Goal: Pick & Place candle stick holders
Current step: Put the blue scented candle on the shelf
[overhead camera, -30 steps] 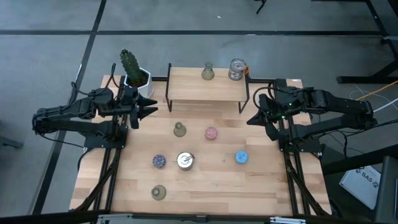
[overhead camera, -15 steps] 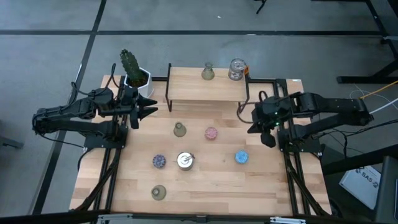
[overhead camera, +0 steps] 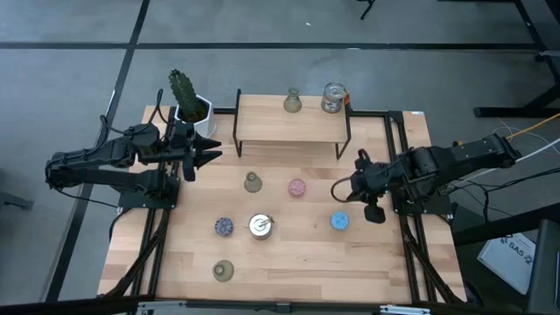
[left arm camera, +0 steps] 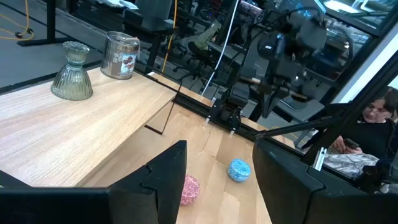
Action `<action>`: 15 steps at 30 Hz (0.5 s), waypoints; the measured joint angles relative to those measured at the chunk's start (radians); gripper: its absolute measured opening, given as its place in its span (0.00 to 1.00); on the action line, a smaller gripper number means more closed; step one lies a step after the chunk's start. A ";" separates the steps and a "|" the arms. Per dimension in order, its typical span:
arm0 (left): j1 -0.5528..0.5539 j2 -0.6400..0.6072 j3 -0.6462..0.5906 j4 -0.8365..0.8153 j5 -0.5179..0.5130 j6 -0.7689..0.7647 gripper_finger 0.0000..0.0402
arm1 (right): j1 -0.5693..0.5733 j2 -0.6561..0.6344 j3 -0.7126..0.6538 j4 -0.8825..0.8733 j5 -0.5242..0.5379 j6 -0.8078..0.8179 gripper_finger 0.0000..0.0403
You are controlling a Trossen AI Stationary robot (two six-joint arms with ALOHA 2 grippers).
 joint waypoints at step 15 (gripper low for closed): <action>0.000 0.000 0.000 0.000 0.000 0.042 0.45 | 0.106 0.003 -0.180 0.096 0.010 0.031 0.01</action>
